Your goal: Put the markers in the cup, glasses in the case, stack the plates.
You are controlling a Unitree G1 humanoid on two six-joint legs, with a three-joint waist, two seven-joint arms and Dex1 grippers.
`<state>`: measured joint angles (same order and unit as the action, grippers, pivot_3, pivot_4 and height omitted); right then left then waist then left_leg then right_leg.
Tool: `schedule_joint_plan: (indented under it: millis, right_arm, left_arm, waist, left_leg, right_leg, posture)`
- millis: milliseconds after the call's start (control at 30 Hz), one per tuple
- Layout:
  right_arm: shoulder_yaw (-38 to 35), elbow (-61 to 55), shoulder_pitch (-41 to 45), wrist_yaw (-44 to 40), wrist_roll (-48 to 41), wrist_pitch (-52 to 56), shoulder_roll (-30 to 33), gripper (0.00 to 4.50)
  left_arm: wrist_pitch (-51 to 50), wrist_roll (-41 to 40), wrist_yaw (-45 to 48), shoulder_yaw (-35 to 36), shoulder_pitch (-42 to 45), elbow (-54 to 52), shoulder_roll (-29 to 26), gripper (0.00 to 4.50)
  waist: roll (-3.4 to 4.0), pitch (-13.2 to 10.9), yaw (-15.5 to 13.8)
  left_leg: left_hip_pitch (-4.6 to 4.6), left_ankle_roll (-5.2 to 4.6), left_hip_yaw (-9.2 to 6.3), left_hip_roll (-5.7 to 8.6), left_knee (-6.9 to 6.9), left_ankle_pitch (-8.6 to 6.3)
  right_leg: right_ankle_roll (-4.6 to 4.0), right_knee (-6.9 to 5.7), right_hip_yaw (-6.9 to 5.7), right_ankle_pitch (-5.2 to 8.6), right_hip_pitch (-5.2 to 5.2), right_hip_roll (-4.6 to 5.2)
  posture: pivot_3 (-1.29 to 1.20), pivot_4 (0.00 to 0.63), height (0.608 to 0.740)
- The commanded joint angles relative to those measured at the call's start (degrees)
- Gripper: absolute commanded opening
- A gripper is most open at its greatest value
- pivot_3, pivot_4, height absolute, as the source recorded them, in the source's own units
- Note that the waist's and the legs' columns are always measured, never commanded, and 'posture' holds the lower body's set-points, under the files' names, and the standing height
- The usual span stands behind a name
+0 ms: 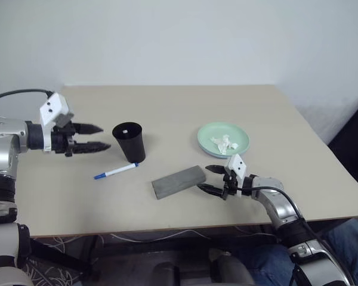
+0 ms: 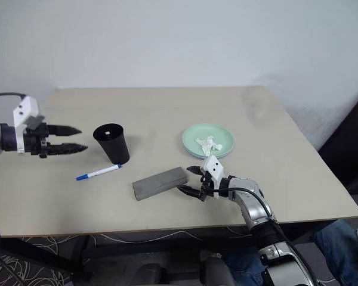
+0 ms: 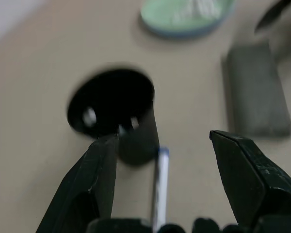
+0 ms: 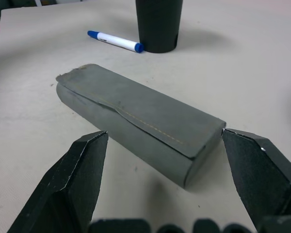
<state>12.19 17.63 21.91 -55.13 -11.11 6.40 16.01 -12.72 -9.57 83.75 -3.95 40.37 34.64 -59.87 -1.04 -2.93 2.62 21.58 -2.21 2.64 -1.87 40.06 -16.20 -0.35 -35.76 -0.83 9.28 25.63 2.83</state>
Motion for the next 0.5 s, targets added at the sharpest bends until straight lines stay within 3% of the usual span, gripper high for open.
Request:
schedule_joint_plan:
  millis: [33,500]
  right_arm:
    - [-0.6,-0.6,1.7,0.0,-0.3,-1.2,-0.4,4.07]
    - [-0.6,-0.1,2.1,-0.3,0.1,-1.3,-0.9,4.07]
  left_arm:
    - [5.1,6.4,0.1,-3.8,3.2,3.4,-0.5,3.14]
    - [9.8,20.9,-5.9,-12.7,16.9,26.0,11.3,3.14]
  waist:
    - [-0.03,0.0,-0.1]
    - [-0.18,0.0,0.0]
  left_leg:
    - [0.03,0.0,-0.01,0.0,0.0,0.0]
    - [0.1,-0.02,0.0,0.04,0.04,0.01]
  right_leg:
    - [0.0,0.01,-0.01,0.0,0.01,0.0]
    - [0.07,0.01,0.01,-0.01,0.05,-0.01]
  posture:
    - [0.0,0.0,0.721]
    - [0.0,0.0,0.721]
